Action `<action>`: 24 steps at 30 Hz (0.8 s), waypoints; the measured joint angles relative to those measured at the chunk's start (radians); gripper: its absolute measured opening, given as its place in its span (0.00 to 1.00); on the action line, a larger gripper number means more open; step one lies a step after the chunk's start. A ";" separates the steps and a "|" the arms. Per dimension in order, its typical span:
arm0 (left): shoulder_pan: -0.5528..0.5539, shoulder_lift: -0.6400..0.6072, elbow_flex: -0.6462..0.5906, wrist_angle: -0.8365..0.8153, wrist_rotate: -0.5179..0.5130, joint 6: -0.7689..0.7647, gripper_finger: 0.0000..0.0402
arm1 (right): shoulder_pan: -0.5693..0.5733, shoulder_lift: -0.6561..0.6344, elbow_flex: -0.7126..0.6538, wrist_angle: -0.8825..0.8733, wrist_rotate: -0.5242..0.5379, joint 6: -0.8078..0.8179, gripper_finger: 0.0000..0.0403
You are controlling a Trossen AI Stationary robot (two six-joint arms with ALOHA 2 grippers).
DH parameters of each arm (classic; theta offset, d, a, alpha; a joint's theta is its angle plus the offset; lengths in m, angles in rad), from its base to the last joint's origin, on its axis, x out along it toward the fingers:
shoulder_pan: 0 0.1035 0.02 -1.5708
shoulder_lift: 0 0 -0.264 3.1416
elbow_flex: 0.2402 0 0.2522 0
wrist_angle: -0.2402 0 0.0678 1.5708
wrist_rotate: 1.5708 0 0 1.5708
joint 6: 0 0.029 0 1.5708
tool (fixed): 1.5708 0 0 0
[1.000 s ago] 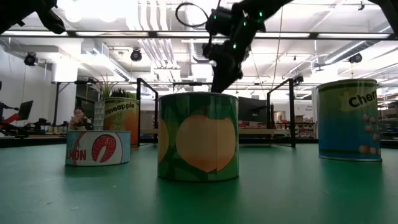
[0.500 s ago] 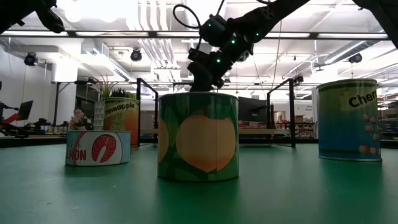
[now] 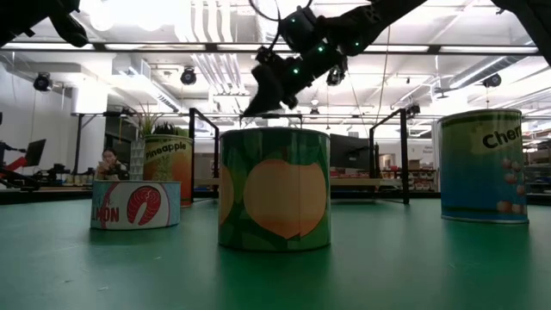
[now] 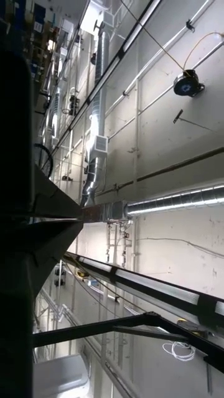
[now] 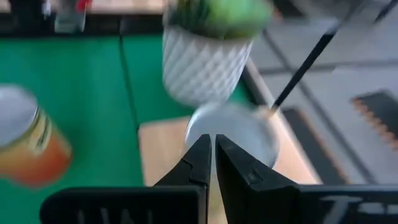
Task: Pick and place cans onto a shelf
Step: Put the canned pears on the shelf
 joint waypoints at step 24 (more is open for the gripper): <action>0.000 0.000 0.000 0.002 -0.001 0.052 0.00 | -0.028 0.239 0.565 -0.588 -0.061 -0.107 0.02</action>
